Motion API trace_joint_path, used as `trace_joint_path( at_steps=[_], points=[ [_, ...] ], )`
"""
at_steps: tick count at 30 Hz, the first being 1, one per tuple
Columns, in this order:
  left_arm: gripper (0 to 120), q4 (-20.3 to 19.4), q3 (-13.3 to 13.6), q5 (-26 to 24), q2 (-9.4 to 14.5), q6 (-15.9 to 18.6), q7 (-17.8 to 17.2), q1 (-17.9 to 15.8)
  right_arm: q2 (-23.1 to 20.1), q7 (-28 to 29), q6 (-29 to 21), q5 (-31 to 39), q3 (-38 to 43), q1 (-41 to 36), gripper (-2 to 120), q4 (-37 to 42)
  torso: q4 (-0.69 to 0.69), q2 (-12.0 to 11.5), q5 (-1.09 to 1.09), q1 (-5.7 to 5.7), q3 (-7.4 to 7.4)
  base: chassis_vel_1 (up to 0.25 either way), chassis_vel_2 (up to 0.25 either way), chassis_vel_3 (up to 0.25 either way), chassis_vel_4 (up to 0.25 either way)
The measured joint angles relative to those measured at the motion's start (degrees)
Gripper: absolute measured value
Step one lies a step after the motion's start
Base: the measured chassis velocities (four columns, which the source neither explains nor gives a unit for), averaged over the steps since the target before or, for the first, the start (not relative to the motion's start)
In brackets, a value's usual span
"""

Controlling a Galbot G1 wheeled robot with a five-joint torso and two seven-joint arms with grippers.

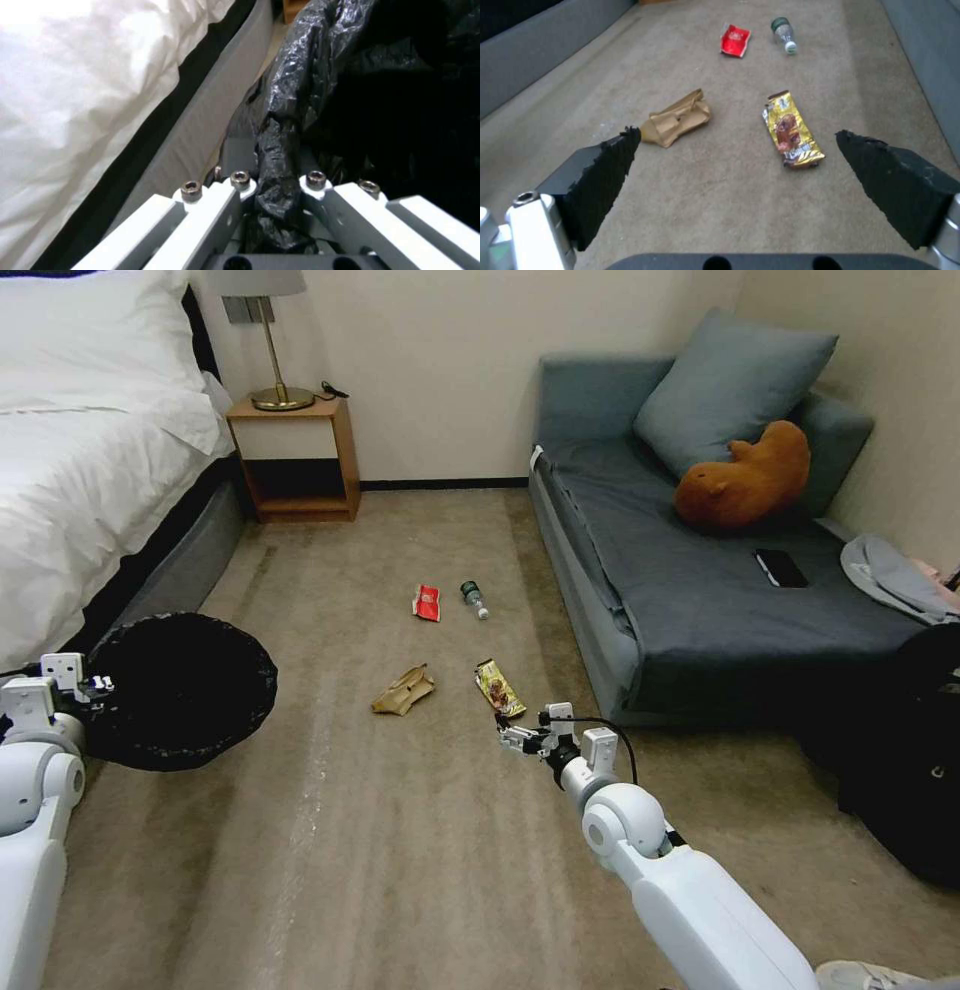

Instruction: Pick up the trash bin, then pick up the garbage on the floor and place it into the trash bin.

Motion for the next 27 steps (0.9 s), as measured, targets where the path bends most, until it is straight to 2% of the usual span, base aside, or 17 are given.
trace_joint_path(
  at_steps=[27],
  points=[
    [4,1.7,0.4,0.3,0.2,-0.6,0.2,-0.6,1.1,-0.2,0.0,-0.6,-1.2,1.0,100,-2.1,0.0,0.0,0.0,0.0,0.0,-0.084,0.091,0.092,-0.091]
  ],
)
